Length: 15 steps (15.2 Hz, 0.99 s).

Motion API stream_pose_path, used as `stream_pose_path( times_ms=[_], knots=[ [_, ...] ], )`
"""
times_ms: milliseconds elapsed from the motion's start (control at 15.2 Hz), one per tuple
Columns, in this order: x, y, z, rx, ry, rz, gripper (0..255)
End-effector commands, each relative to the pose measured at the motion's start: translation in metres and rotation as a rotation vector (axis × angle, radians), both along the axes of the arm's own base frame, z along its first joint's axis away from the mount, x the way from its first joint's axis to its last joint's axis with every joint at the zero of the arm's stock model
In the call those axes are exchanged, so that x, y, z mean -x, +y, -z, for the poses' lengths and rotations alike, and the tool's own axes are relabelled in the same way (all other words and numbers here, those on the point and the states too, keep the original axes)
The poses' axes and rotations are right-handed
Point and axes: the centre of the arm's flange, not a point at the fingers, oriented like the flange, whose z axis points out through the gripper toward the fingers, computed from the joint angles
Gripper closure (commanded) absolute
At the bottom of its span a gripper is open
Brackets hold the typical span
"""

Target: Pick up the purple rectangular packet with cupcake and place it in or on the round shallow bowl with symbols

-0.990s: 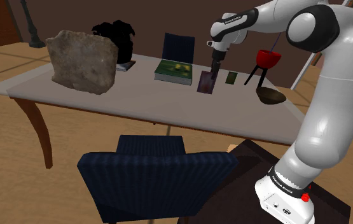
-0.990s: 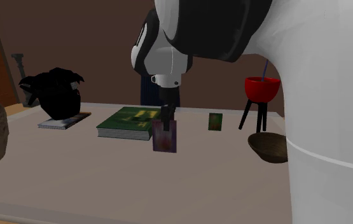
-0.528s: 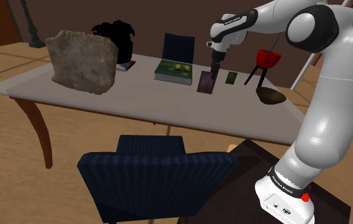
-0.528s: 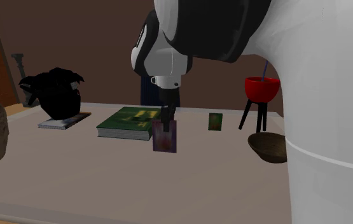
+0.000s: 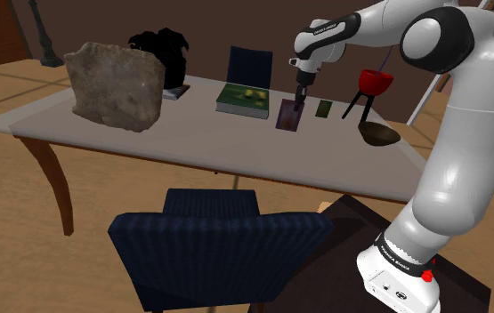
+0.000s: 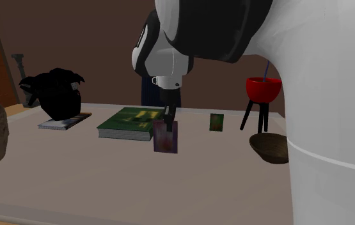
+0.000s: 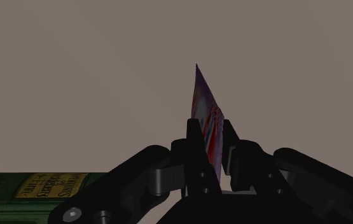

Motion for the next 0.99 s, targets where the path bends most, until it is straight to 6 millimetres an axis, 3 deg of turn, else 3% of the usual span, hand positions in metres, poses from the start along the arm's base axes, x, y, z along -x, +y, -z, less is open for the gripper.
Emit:
stream_pose_path(
  times_ms=[0, 924],
  knots=[
    [0.0, 0.0, 0.0, 0.0, 0.0, 0.0, 255],
    [0.0, 0.0, -0.068, 0.0, 0.0, 0.0, 255]
  ],
)
